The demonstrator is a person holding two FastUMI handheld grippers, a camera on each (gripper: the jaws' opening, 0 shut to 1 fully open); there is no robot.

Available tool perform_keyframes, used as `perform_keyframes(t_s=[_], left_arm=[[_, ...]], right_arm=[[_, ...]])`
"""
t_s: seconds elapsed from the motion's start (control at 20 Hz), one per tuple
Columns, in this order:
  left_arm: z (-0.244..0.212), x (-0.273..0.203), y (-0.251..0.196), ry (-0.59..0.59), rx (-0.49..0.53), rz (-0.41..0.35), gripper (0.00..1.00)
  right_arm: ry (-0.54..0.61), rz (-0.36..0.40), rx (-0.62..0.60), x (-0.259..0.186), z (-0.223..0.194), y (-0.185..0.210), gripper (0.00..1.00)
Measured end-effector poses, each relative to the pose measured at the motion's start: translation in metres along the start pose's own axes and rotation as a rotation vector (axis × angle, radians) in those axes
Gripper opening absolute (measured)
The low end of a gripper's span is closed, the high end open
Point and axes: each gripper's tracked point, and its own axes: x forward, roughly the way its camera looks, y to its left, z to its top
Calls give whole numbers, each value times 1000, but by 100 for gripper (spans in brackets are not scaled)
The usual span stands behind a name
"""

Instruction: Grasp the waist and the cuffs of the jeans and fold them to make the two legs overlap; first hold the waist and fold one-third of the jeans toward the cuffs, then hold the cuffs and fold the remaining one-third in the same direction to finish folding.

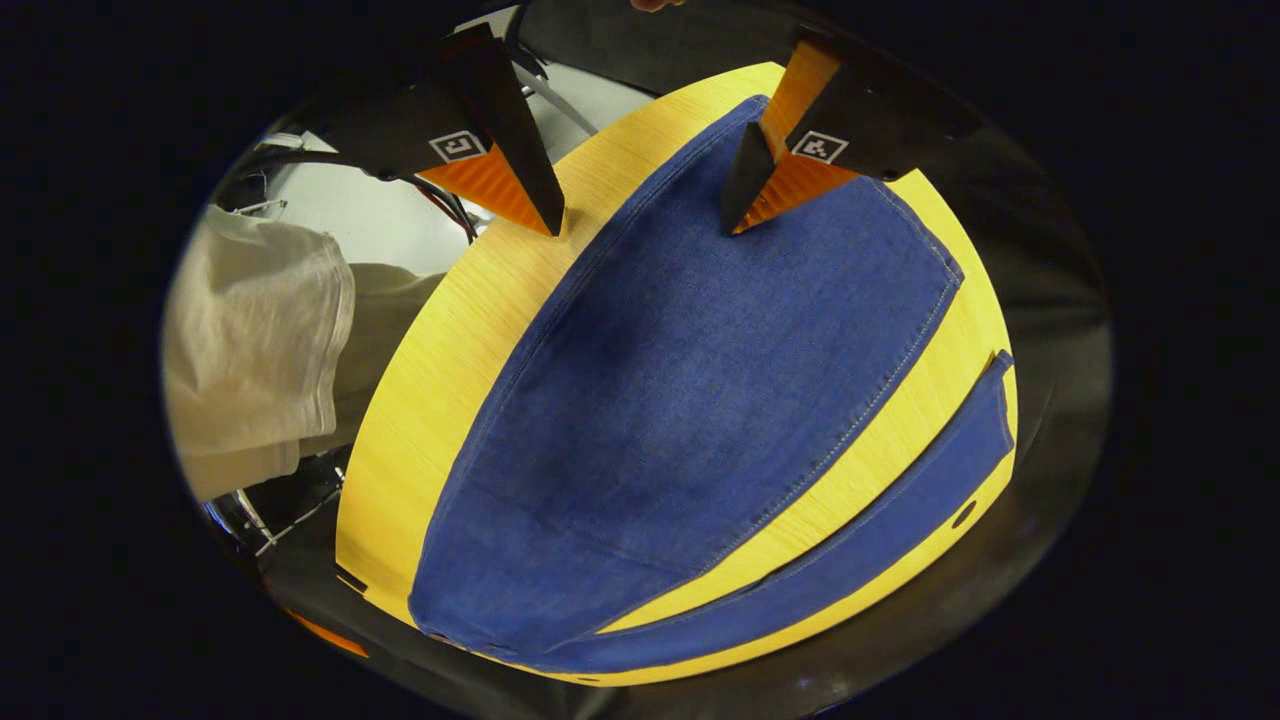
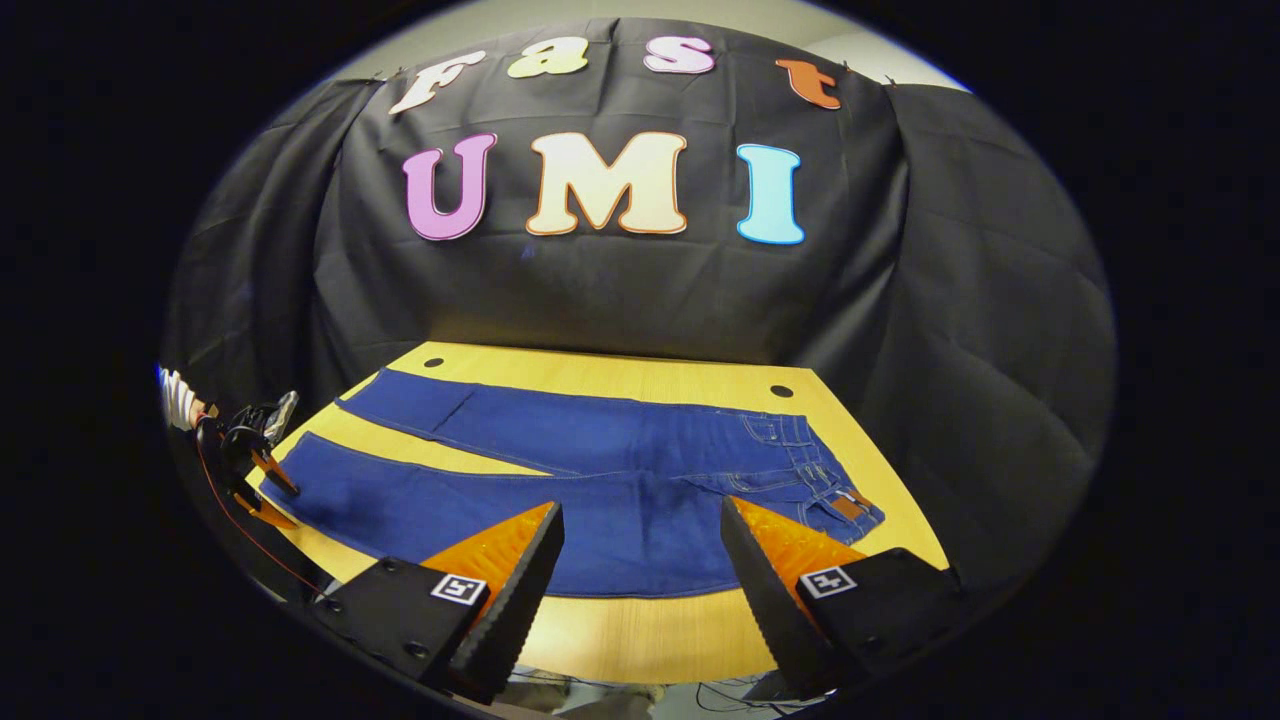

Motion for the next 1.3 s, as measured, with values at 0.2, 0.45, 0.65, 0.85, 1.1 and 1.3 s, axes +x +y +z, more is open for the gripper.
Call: perform_keyframes(t_s=[0.2,0.45,0.65,0.85,1.1,1.3], left_arm=[[5,2,1,-1,14,-9,95],[3,3,-1,49,46,-18,96],[5,4,9,63,48,-14,67],[6,4,11,24,78,-8,10],[8,-2,3,5,-52,-151,0],[8,2,8,4,-91,-221,0]], right_arm=[[27,-1,9,-1,-11,1,97],[31,20,26,3,-14,12,96],[10,33,56,5,-10,22,96],[2,16,66,4,-11,22,98],[18,29,26,11,-15,23,95],[108,104,-117,21,-36,11,99]])
